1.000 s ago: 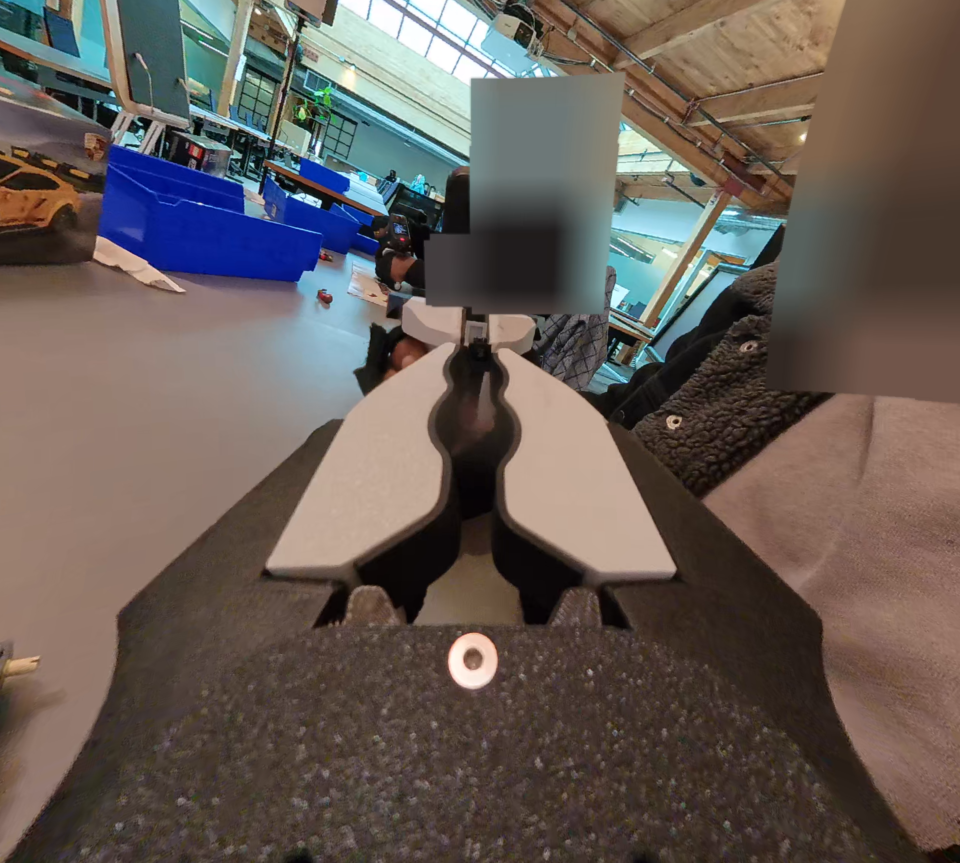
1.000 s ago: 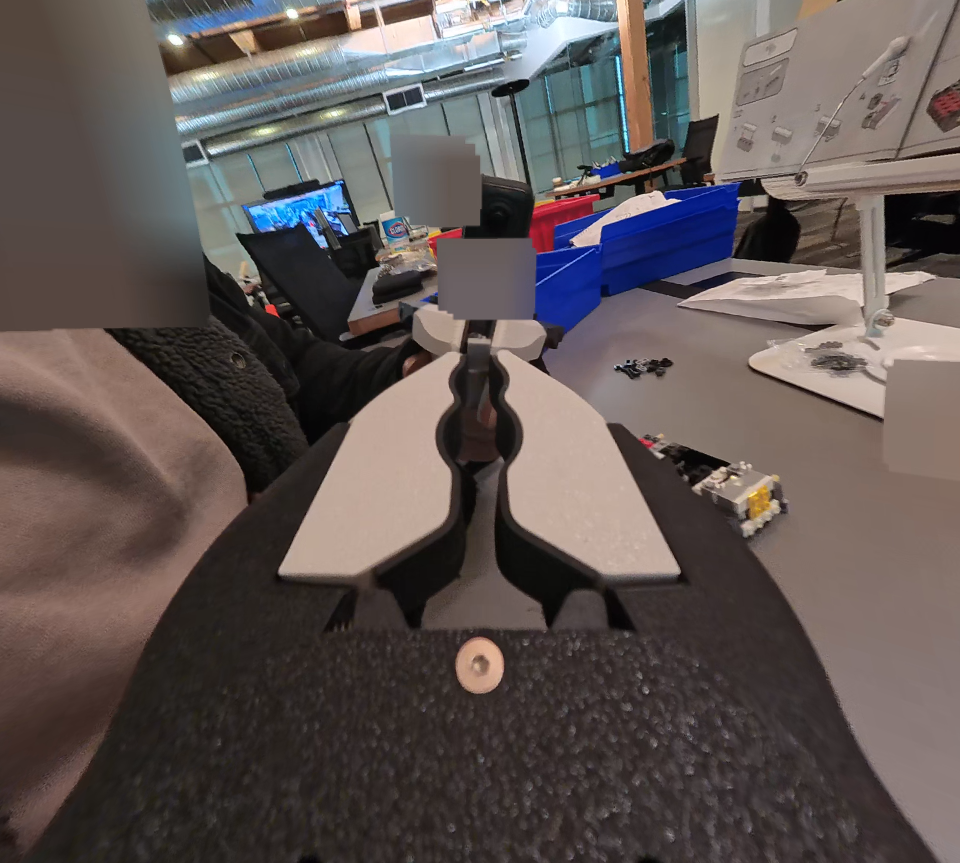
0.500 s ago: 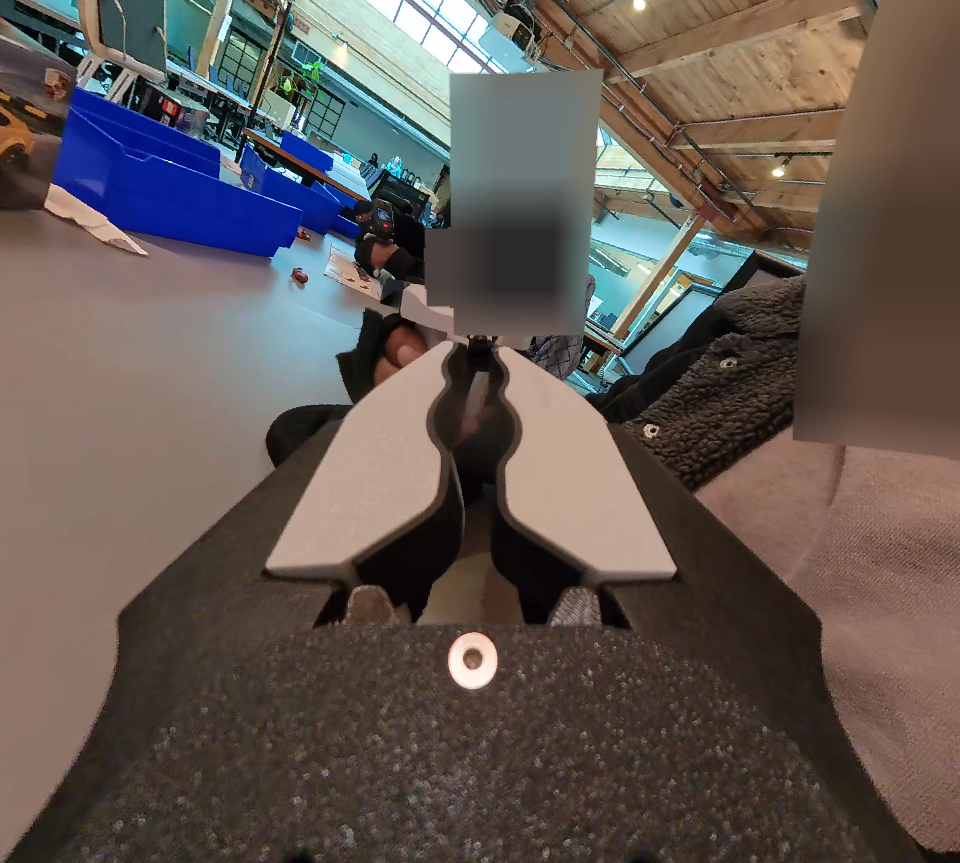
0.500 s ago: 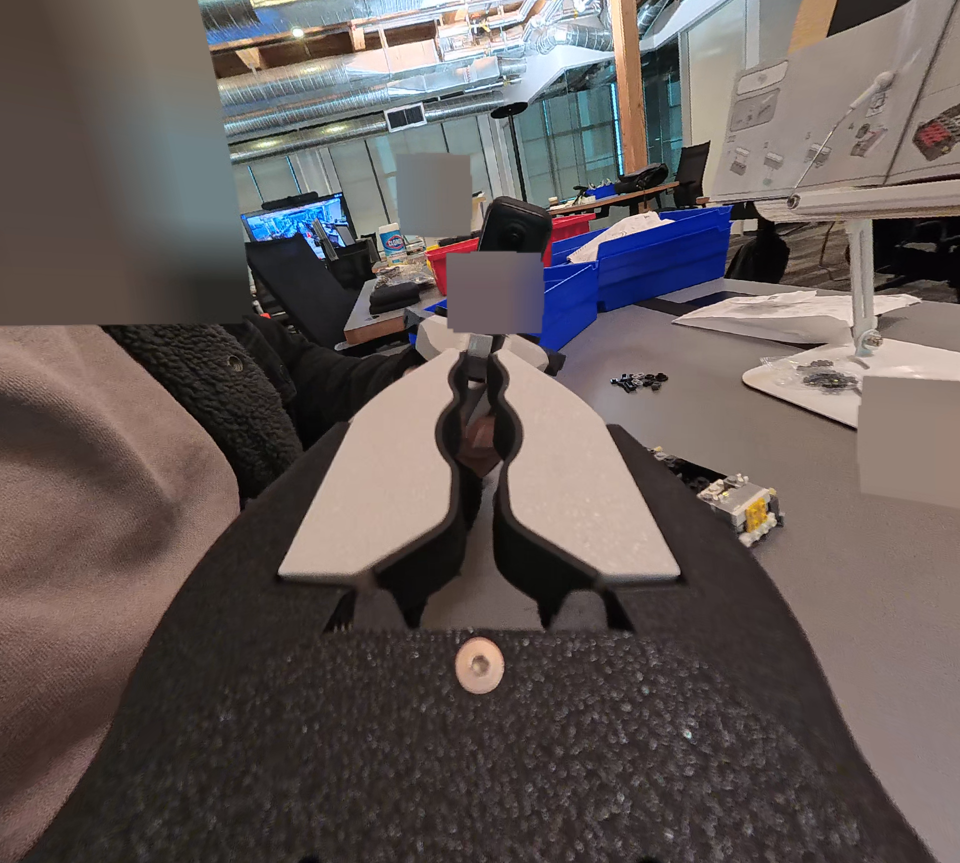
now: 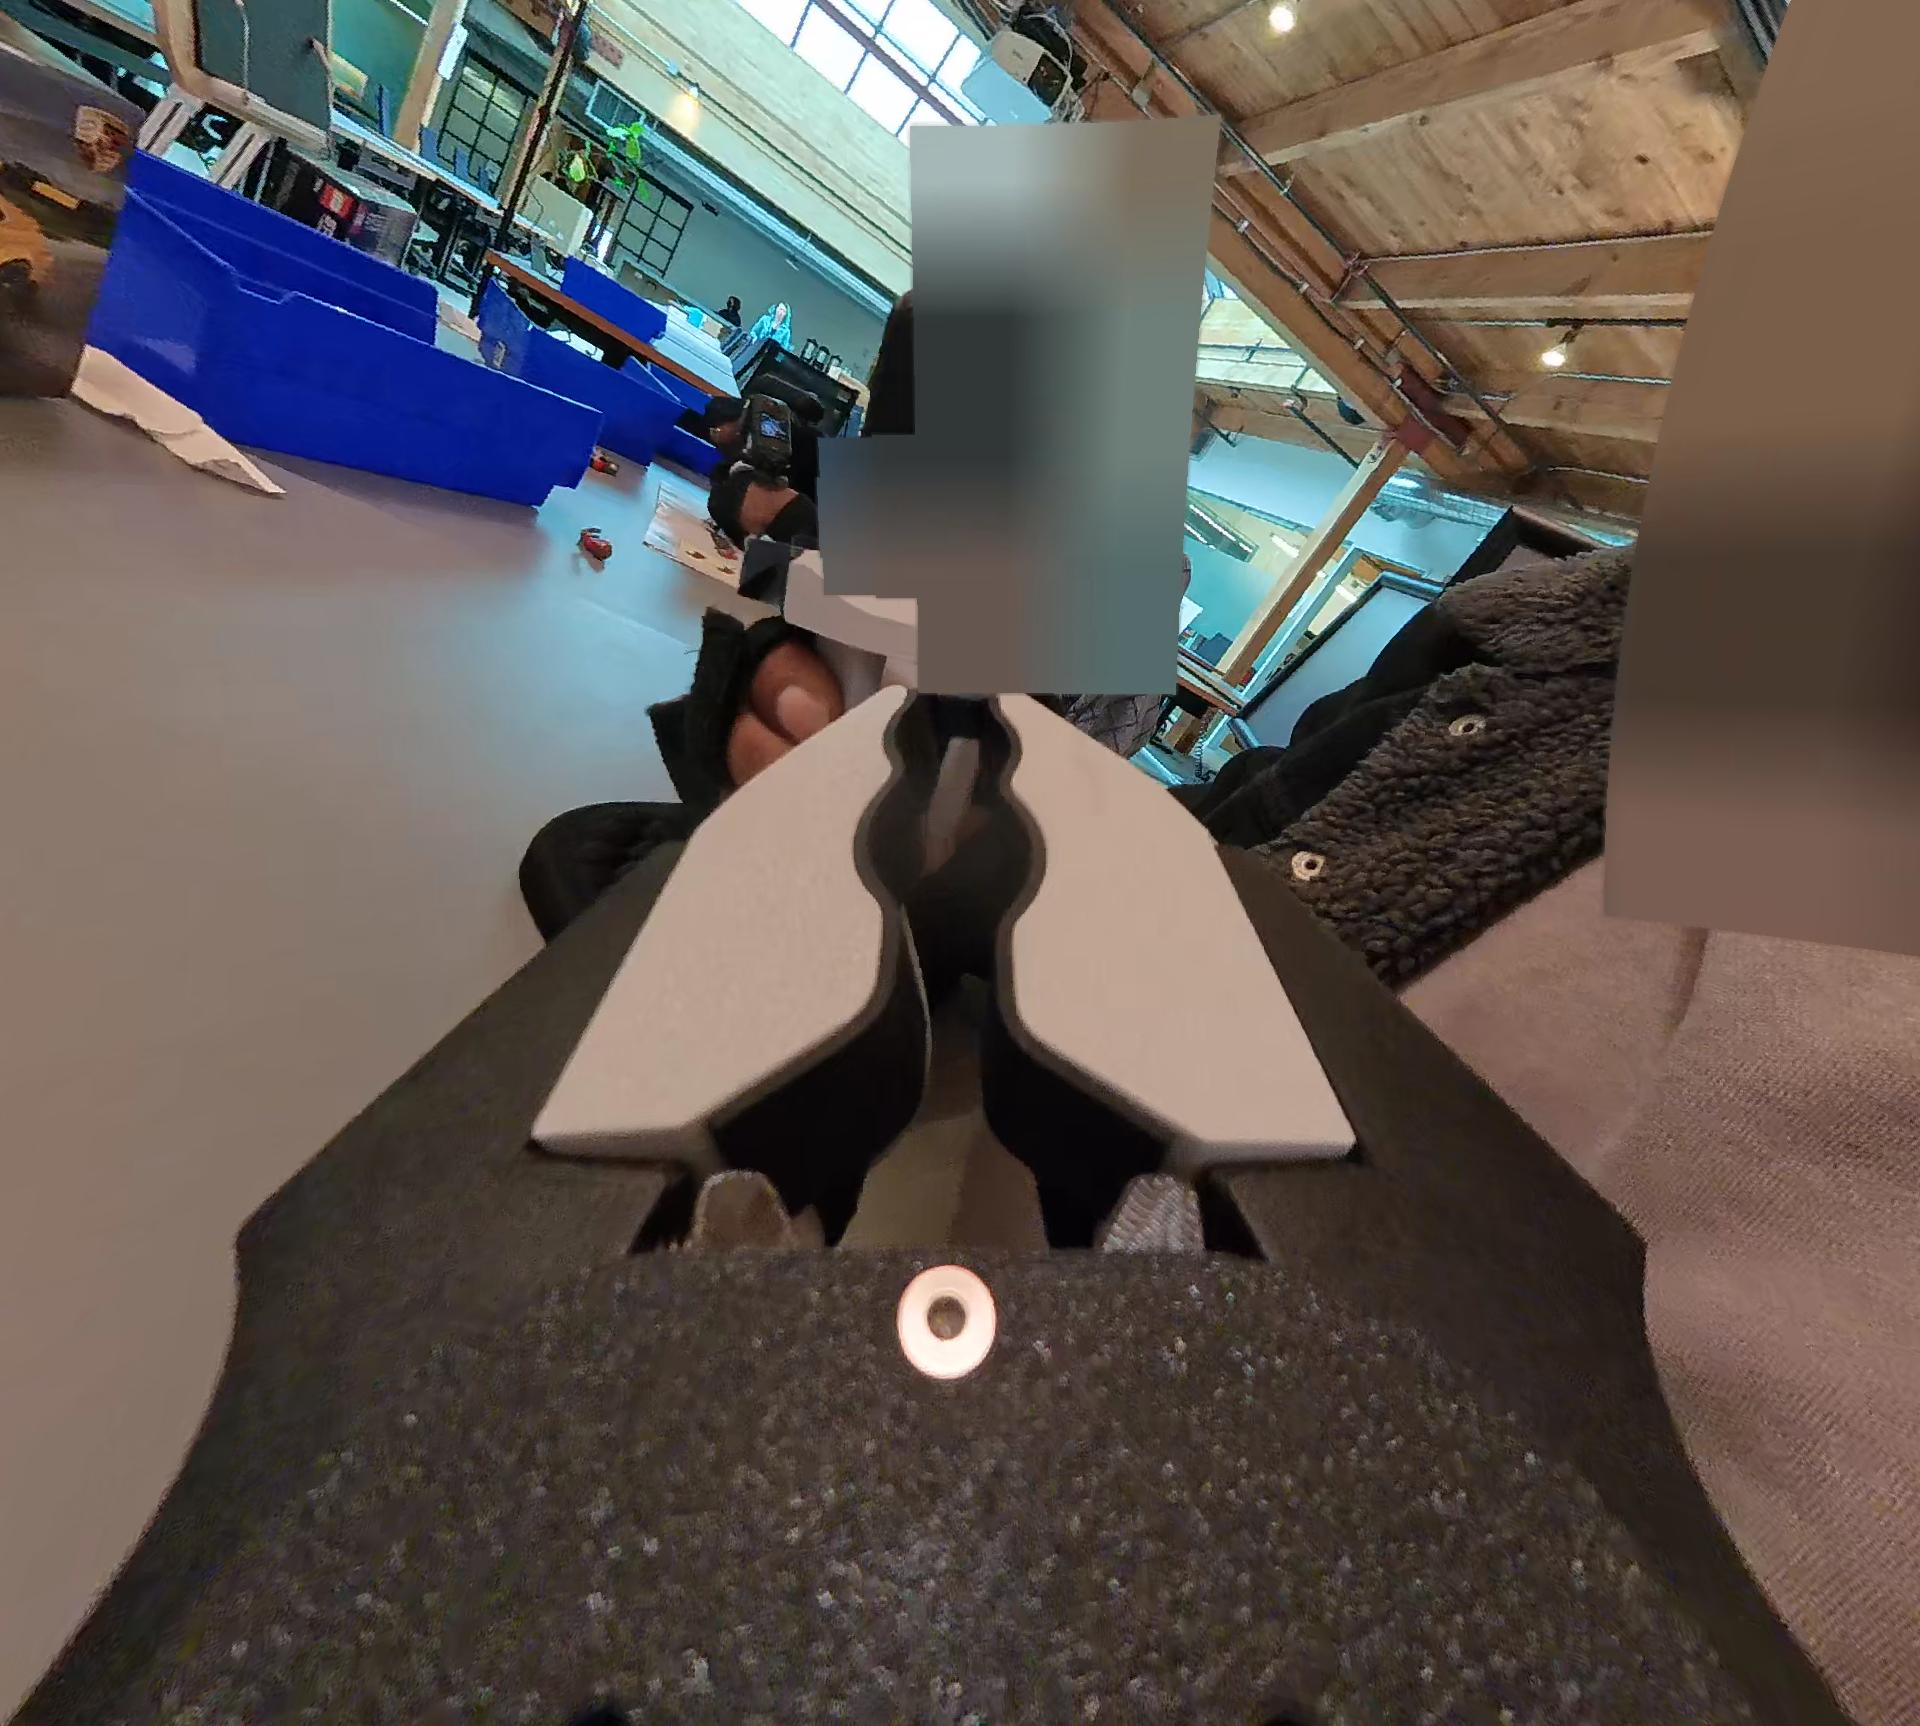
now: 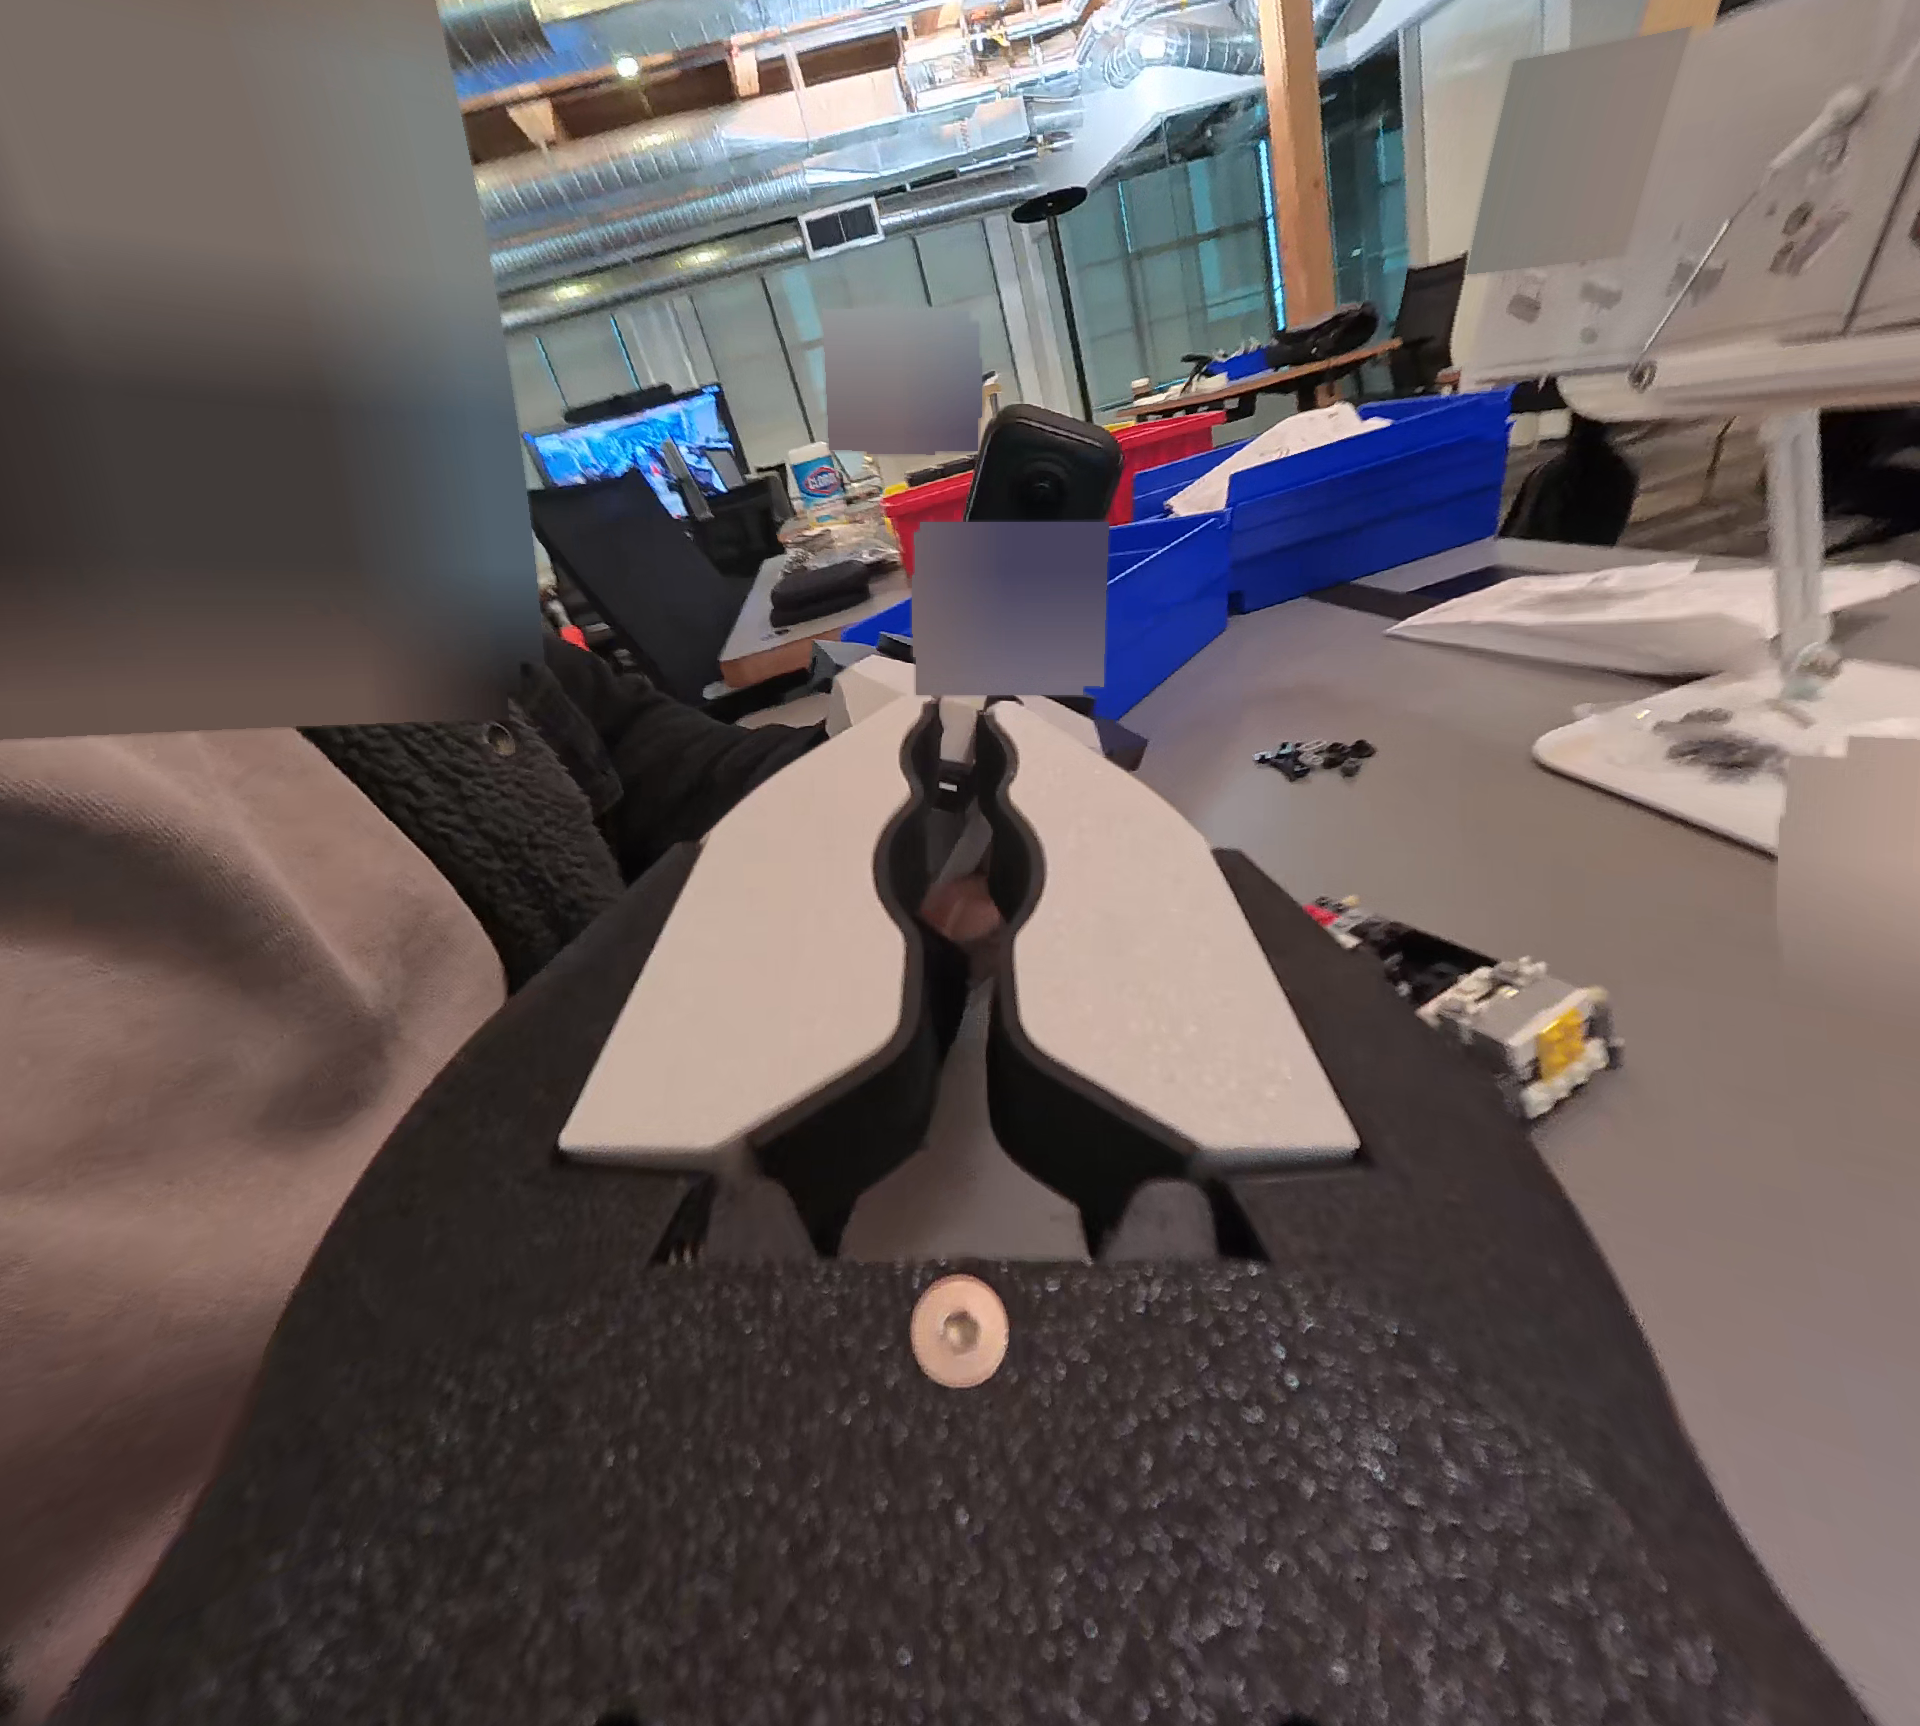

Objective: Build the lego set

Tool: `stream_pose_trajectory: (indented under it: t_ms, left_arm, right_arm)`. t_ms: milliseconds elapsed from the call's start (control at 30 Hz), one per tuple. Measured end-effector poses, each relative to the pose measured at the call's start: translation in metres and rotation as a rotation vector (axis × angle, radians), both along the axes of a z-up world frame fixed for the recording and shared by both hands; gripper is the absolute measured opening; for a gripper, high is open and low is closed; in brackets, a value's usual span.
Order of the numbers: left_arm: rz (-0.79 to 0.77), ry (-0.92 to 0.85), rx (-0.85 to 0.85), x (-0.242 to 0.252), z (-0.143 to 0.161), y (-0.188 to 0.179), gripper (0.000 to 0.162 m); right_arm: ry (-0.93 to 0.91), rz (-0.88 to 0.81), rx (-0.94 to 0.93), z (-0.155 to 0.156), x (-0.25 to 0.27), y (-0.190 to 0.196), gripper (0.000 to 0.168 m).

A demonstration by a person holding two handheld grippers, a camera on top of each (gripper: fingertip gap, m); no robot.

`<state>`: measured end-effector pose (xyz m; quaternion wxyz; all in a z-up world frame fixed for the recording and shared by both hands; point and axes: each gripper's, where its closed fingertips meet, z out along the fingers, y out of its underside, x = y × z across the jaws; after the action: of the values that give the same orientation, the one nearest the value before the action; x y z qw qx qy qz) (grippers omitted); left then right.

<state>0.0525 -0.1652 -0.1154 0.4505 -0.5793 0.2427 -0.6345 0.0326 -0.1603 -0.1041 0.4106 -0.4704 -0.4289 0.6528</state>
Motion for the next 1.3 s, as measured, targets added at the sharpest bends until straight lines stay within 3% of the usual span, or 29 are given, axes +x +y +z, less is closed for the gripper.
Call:
stream_pose_trajectory:
  t_ms: [33,133,300,500,700,867,1100,1300]
  left_arm:
    - [0.001,0.007,-0.001,-0.001,-0.001,0.001,0.009]
    - [0.003,0.05,0.011,-0.002,-0.003,0.002,0.009]
    - [0.005,0.128,0.015,0.001,-0.01,0.001,0.009]
    - [0.015,0.129,0.009,-0.001,-0.011,0.004,0.009]
    - [0.099,0.19,0.014,-0.026,-0.019,0.019,0.009]
    - [0.1,0.236,0.012,-0.027,-0.033,0.02,0.009]
    - [0.108,0.372,0.008,-0.025,-0.06,0.025,0.009]
    - [0.114,0.479,-0.035,-0.025,-0.083,0.027,0.009]
  right_arm:
    - [-0.004,0.009,-0.024,0.0,0.0,0.001,0.006]
    - [-0.037,0.031,-0.046,0.001,0.002,0.006,0.007]
    - [-0.206,0.07,0.093,-0.001,0.007,0.01,0.009]
    - [-0.178,0.077,0.084,0.004,0.007,0.01,0.0]
    - [-0.321,-0.053,0.089,-0.029,0.02,0.039,0.0]
    - [-0.602,-0.173,0.142,-0.069,0.056,0.067,0.004]
    - [-1.018,-0.048,0.277,-0.151,0.071,0.034,0.009]
    - [-1.217,0.0,0.476,-0.163,0.064,0.026,0.01]
